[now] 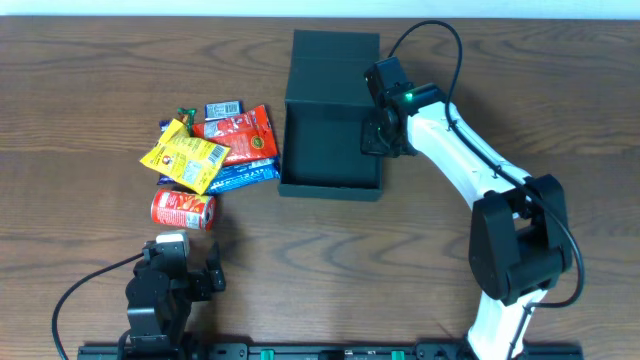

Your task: Pack container

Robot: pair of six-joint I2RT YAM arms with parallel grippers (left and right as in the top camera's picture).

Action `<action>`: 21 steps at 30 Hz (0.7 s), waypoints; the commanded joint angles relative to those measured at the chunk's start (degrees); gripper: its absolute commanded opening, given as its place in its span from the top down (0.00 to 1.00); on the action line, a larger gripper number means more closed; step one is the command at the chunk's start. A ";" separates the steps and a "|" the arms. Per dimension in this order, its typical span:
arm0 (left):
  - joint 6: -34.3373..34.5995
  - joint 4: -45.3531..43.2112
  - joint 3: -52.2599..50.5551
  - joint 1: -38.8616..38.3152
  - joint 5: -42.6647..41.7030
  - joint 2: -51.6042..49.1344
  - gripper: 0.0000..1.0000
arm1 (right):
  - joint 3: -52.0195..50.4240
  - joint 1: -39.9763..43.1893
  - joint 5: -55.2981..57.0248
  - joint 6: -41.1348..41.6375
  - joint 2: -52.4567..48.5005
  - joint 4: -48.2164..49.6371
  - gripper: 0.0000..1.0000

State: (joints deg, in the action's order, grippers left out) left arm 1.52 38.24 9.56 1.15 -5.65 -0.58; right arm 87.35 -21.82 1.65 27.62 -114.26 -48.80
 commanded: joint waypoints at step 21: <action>0.22 -0.09 -0.42 0.37 -0.15 0.37 0.05 | 11.21 1.14 -3.63 -8.55 5.64 -13.86 0.01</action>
State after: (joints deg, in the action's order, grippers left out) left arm 1.52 38.24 9.56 1.15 -5.65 -0.58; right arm 94.21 -21.06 -1.54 21.76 -113.69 -61.17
